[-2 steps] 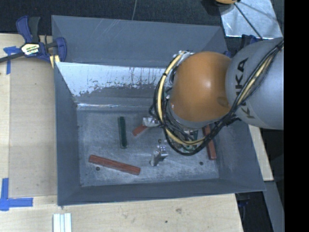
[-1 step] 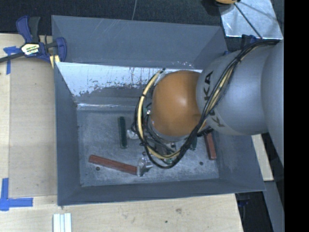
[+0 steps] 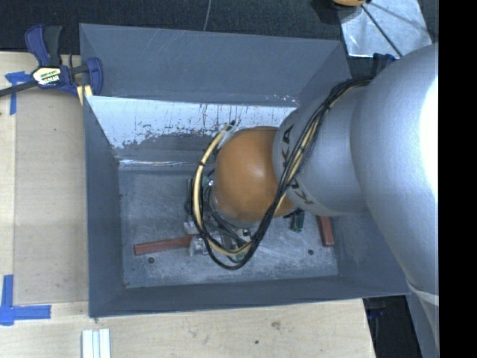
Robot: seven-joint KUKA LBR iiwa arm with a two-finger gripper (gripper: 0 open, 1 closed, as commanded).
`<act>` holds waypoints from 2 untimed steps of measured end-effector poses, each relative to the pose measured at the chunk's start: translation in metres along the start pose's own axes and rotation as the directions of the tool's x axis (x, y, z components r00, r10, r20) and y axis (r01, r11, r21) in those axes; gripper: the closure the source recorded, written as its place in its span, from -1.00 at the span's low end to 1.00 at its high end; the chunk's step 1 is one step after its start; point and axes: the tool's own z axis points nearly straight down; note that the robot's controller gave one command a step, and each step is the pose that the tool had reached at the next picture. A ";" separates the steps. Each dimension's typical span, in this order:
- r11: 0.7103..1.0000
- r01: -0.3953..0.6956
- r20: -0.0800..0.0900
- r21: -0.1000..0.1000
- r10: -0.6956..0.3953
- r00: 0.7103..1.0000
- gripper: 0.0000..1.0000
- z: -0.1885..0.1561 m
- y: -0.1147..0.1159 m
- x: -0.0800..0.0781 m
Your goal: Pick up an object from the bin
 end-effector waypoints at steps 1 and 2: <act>1.000 0.000 -0.001 0.000 0.000 1.000 1.00 0.000 0.000 0.000; 0.998 0.062 -0.038 0.006 -0.062 0.997 1.00 -0.130 -0.027 -0.034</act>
Offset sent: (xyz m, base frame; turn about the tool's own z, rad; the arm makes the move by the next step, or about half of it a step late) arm 0.0308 -0.0246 0.1305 -0.0637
